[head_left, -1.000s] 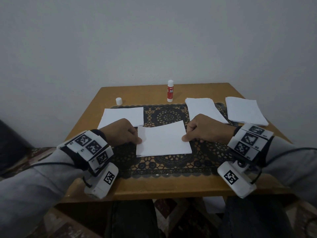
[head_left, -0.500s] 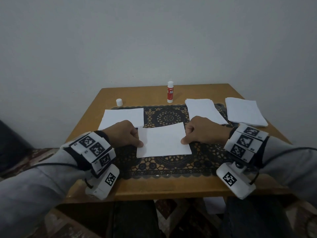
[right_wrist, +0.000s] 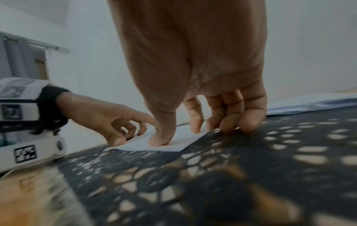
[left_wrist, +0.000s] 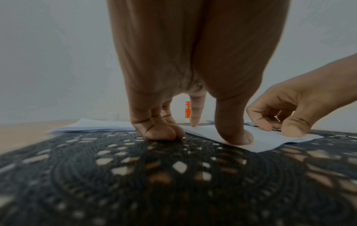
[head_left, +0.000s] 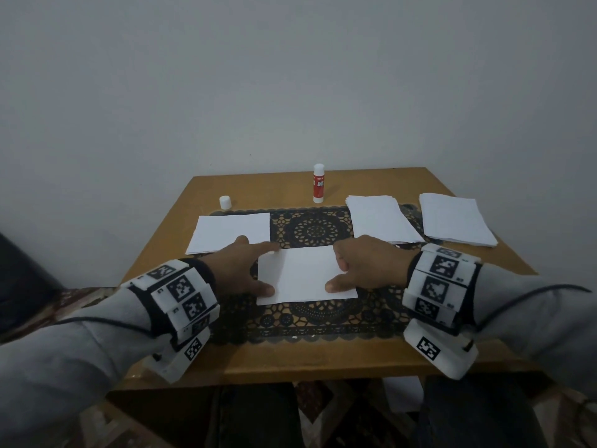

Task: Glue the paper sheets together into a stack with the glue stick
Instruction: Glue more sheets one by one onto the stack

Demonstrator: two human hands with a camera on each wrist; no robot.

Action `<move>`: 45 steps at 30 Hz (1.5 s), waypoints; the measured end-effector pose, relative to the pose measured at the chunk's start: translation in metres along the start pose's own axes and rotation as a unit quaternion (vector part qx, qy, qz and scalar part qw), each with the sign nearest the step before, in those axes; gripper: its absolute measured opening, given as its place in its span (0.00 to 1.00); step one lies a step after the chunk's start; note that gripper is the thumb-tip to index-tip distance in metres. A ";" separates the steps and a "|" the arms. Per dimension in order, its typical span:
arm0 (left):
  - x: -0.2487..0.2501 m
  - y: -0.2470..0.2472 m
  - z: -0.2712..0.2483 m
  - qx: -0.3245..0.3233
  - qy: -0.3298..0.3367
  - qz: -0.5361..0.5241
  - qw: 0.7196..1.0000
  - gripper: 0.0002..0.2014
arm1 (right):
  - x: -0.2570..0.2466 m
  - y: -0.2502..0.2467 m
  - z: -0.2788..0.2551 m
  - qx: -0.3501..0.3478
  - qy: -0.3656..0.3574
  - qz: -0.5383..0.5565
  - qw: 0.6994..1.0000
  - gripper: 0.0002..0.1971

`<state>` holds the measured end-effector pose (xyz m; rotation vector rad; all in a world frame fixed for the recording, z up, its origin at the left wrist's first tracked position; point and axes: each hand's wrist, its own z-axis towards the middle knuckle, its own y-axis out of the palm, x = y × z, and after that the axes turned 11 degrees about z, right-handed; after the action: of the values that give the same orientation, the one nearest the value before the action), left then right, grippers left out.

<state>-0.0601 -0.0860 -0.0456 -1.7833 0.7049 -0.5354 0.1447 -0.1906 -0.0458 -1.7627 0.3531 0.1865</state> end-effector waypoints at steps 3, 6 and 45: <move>-0.001 0.001 0.000 0.002 0.001 0.003 1.000 0.37 | -0.013 0.009 0.001 0.016 -0.007 -0.041 0.999 0.27; 0.001 0.002 0.001 0.009 0.002 0.011 1.000 0.36 | -0.028 0.015 0.005 0.035 -0.014 -0.074 0.997 0.35; 0.003 -0.001 0.000 -0.004 0.010 0.032 0.999 0.35 | -0.015 0.004 -0.007 -0.170 0.007 -0.095 0.981 0.52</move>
<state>-0.0577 -0.0876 -0.0447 -1.7580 0.7765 -0.5091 0.1293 -0.1963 -0.0430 -2.1241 0.1665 0.1001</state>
